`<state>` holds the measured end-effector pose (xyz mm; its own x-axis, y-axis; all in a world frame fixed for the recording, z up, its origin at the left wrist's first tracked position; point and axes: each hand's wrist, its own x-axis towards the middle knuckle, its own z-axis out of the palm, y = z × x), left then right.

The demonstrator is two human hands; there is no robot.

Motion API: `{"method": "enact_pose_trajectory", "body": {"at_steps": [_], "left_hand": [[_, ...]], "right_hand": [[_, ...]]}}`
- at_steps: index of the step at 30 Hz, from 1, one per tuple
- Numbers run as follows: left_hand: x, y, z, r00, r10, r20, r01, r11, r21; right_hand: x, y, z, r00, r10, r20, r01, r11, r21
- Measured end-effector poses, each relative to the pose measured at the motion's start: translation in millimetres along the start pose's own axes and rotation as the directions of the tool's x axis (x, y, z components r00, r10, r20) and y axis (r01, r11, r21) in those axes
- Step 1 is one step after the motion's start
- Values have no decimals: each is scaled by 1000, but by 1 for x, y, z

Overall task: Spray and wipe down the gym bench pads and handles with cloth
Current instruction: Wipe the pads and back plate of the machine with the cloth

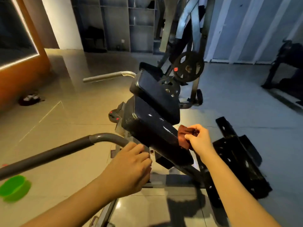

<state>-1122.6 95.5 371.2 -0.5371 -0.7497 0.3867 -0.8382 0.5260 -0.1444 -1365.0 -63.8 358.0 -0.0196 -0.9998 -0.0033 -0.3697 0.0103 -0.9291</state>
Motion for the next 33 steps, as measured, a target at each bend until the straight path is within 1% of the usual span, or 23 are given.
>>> {"method": "enact_pose_trajectory", "body": {"at_steps": [2,4,7,11,14,17,20,22,23,26,29,31,33], "left_hand": [[6,-2,-20,997,-32,72,37,997,-74],[14,-11,-42,993,-94,76,104,985,-139],[29,-36,-72,960,-270,67,278,941,-193],[49,-70,-91,851,-522,59,518,813,-265],[64,-81,-84,770,-624,134,632,717,-293],[80,-81,-69,739,-646,193,670,673,-314],[89,-73,-57,731,-645,221,681,672,-291],[89,-67,-51,733,-643,223,680,678,-278],[89,-65,-50,732,-636,243,681,684,-261],[88,-69,-56,733,-611,297,676,703,-222],[86,-78,-61,765,-552,332,614,781,-117],[81,-84,-60,774,-534,340,591,802,-85],[75,-88,-57,772,-545,326,596,800,-75]], "right_hand": [[-1,-12,-10,996,90,-25,-89,995,54],[-5,-27,-20,984,172,-39,-167,980,112],[-11,-46,-31,958,286,-19,-279,947,161],[-19,-66,-39,911,411,30,-408,888,213],[-16,-70,-44,884,466,40,-463,860,214],[2,-54,-52,885,464,33,-465,878,119],[28,-33,-57,927,374,15,-373,926,-52],[41,-23,-51,943,329,44,-320,936,-143],[44,-19,-45,942,326,76,-311,937,-160],[42,-15,-28,915,334,228,-317,942,-108],[45,-13,-26,866,396,306,-426,904,32],[46,-3,-29,845,404,351,-445,895,42],[44,2,-30,851,368,375,-404,915,18]]}}
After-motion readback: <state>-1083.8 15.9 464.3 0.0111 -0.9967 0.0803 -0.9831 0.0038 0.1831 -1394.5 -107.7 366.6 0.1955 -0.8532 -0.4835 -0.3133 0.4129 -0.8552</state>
